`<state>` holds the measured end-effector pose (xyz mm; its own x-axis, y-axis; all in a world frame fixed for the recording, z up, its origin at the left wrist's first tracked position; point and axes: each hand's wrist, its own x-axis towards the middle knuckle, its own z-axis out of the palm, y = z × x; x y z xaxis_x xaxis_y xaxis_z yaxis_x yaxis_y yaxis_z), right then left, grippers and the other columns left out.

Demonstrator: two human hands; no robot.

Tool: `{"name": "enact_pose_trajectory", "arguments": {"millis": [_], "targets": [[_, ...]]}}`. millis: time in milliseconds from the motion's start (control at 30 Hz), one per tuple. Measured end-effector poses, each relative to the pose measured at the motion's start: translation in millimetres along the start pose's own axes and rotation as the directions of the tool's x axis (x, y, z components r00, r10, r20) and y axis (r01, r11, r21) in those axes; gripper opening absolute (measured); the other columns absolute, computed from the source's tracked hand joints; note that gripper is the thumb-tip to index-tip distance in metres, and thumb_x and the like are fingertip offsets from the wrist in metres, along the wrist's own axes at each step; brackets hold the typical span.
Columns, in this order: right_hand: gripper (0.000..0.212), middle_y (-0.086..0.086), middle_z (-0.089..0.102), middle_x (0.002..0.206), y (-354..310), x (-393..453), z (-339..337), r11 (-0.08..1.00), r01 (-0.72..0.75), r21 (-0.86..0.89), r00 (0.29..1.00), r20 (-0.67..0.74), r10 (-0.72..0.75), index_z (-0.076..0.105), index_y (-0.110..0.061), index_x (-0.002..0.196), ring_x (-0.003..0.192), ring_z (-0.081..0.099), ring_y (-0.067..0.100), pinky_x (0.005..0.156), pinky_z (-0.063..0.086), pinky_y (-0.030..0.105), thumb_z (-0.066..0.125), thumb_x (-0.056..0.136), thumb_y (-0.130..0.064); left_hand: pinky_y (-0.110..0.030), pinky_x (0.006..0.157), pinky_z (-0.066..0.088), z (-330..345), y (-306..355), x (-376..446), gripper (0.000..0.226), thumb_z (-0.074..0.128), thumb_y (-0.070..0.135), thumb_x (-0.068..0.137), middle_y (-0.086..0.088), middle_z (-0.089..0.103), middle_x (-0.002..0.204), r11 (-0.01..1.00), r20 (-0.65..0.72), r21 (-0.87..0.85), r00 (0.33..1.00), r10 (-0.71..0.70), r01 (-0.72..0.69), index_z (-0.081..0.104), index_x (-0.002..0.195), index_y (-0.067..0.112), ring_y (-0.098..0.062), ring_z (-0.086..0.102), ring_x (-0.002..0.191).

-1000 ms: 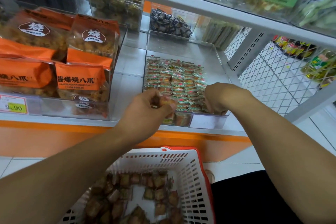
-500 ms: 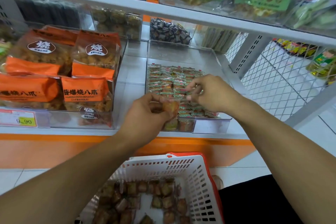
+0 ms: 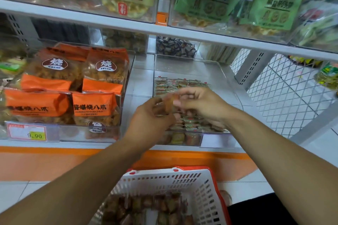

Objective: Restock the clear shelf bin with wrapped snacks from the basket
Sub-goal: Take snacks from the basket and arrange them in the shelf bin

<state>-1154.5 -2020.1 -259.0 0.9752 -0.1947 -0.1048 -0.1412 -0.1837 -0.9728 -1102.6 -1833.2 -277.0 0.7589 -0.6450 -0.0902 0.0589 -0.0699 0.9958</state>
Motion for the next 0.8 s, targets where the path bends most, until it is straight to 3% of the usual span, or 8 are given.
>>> {"name": "enact_pose_trajectory", "arguments": {"millis": [100,167,233,333,467,567,633,800], "targets": [[0.021,0.001,0.07,0.078,8.2,33.4,-6.1,0.997,-0.041,0.071,0.961,-0.271,0.059,0.07,-0.009,0.108,0.061,0.057,0.011,0.051,0.043,0.023,0.074,0.087,-0.013,-0.016,0.078,0.055,0.9,4.9,0.5,0.054,0.079,0.028,0.085,0.03,0.062,0.119,0.983,0.039,0.171,0.997,0.06,-0.066,0.054,0.13,0.042,0.004,0.068,0.099],[0.023,-0.001,0.068,0.076,18.4,59.4,-4.2,0.996,-0.09,-0.018,0.899,-0.432,0.074,0.068,-0.006,0.107,0.055,0.06,0.008,0.051,0.047,0.022,0.076,0.087,-0.015,-0.023,0.088,0.056,5.7,0.2,-2.9,0.063,0.077,0.029,0.086,0.024,0.058,0.131,0.943,0.078,0.32,0.995,0.068,-0.09,0.048,0.141,0.038,-0.001,0.061,0.112],[0.019,-0.007,0.067,0.079,26.7,88.6,1.0,0.988,-0.126,-0.085,0.864,-0.499,0.068,0.069,-0.011,0.102,0.058,0.062,0.001,0.053,0.046,0.012,0.076,0.086,-0.018,-0.025,0.089,0.054,10.7,-9.2,-7.9,0.058,0.072,0.029,0.088,0.016,0.06,0.136,0.873,0.161,0.464,0.983,0.086,-0.152,0.048,0.139,0.044,-0.004,0.063,0.106],[0.019,-0.001,0.071,0.098,31.4,130.0,6.6,0.958,-0.18,-0.224,0.841,-0.54,0.032,0.069,-0.019,0.102,0.083,0.063,0.013,0.071,0.043,0.016,0.075,0.087,-0.03,-0.025,0.093,0.045,13.4,-22.8,-7.4,0.057,0.066,0.036,0.09,0.008,0.053,0.142,0.675,0.278,0.682,0.953,0.118,-0.283,0.042,0.141,0.045,-0.014,0.057,0.116],[0.028,0.006,0.07,0.118,32.5,167.1,8.6,0.907,-0.229,-0.354,0.816,-0.578,-0.02,0.067,-0.018,0.113,0.101,0.066,0.024,0.076,0.042,0.02,0.068,0.091,-0.036,-0.034,0.114,0.037,13.3,-29.3,-4.7,0.061,0.066,0.038,0.088,0.01,0.045,0.148,0.593,0.359,0.724,0.926,0.112,-0.353,0.041,0.144,0.039,-0.013,0.039,0.137],[0.031,0.005,0.07,0.105,36.0,176.6,5.6,0.925,-0.235,-0.297,0.783,-0.622,-0.001,0.056,-0.018,0.111,0.087,0.061,0.02,0.068,0.04,0.021,0.071,0.088,-0.033,-0.032,0.113,0.034,11.8,-29.6,-3.5,0.056,0.064,0.035,0.089,0.008,0.046,0.145,0.565,0.391,0.73,0.913,0.117,-0.385,0.045,0.142,0.036,-0.013,0.035,0.137],[0.036,-0.001,0.068,0.09,38.9,177.0,3.4,0.919,-0.235,-0.317,0.801,-0.598,-0.002,0.051,-0.02,0.109,0.08,0.061,0.016,0.059,0.04,0.022,0.074,0.085,-0.033,-0.032,0.114,0.032,10.0,-30.2,-3.3,0.055,0.063,0.029,0.09,0.008,0.045,0.146,0.555,0.404,0.729,0.906,0.126,-0.402,0.046,0.141,0.037,-0.012,0.033,0.139],[0.039,0.006,0.068,0.092,42.3,176.8,-1.2,0.909,-0.284,-0.306,0.776,-0.63,0.03,0.043,-0.018,0.111,0.083,0.063,0.021,0.068,0.046,0.031,0.07,0.086,-0.029,-0.024,0.108,0.038,5.0,-28.2,-5.5,0.049,0.064,0.026,0.091,0.015,0.049,0.138,0.579,0.388,0.69,0.897,0.212,-0.435,0.052,0.136,0.038,-0.006,0.042,0.129]]}}
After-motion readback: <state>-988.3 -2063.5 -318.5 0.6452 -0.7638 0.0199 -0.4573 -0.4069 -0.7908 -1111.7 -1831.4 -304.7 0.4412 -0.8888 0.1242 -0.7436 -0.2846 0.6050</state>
